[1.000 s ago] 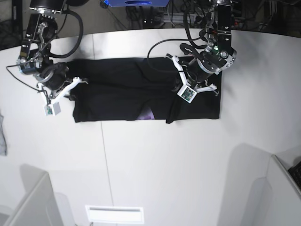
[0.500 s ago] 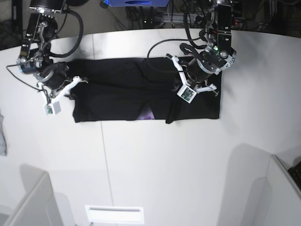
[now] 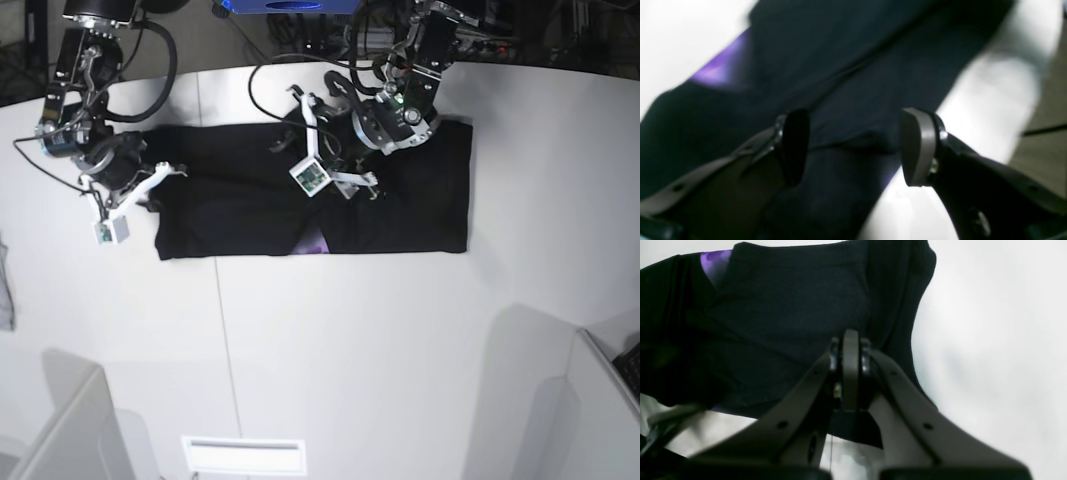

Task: Fold the T-shirt properly
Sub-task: 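Fold the strip end with the left gripper toward the right gripper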

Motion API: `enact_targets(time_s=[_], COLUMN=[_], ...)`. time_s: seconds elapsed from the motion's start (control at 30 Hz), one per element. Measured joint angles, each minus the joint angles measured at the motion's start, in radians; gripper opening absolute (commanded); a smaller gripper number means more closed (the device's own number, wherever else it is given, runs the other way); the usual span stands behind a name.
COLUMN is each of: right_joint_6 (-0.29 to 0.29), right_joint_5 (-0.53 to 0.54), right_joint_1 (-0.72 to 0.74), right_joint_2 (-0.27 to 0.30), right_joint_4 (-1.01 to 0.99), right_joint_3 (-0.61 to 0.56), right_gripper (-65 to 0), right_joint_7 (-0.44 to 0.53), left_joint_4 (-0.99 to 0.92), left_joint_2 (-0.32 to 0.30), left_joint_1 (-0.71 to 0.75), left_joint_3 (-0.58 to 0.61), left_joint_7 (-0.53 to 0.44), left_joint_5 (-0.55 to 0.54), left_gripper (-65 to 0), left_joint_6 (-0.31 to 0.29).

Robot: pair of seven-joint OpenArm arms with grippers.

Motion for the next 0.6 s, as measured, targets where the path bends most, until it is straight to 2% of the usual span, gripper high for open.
enact_targets(time_s=[0.1,0.17,0.23,0.3,0.33,0.43,0.5,0.53,0.6], right_joint_6=[0.000,0.000,0.000,0.000,0.000,0.001,0.001,-0.002,-0.003], right_joint_5=[0.003,0.029,0.102,0.170,0.209,0.259,0.295,0.294,0.288], right_joint_1=[0.001,0.003,0.011,0.024,0.034,0.070,0.083,0.089,0.106], right_joint_2=[-0.002,-0.002,-0.002,0.001,0.004,0.019,0.026,0.026,0.026], right_joint_4=[0.000,0.000,-0.001,-0.008,-0.025,-0.107,-0.161,-0.182,-0.229], right_joint_3=[0.000,0.000,0.000,0.000,0.000,0.000,0.022,0.041,0.076], right_gripper=[-65.0,-65.0,-65.0,-65.0,-62.0,-34.2,-21.8,-19.1,-18.3], right_joint_7=[0.000,-0.003,-0.004,-0.007,-0.018,-0.051,-0.048,-0.046,-0.048], left_joint_4=[0.059,0.101,0.133,0.140,0.136,0.134,0.125,0.119,0.106], left_joint_2=[-0.001,-0.002,-0.001,-0.004,-0.004,-0.005,-0.014,-0.028,-0.045], left_joint_1=[0.009,0.032,0.062,0.086,0.090,0.095,0.099,0.102,0.105], left_joint_3=[-0.053,-0.143,-0.257,-0.381,-0.440,-0.610,-0.711,-0.751,-0.830], left_joint_7=[-0.003,-0.016,-0.012,-0.007,0.000,-0.006,-0.008,-0.008,-0.010], left_joint_5=[-0.007,-0.007,-0.003,-0.001,0.006,0.005,-0.003,-0.002,-0.003], left_gripper=[-25.2,-30.9,-43.4,-60.9,-65.0,-65.0,-65.0,-65.0,-65.0], left_joint_6=[0.000,0.000,0.000,0.003,0.003,0.004,0.000,-0.001,-0.001])
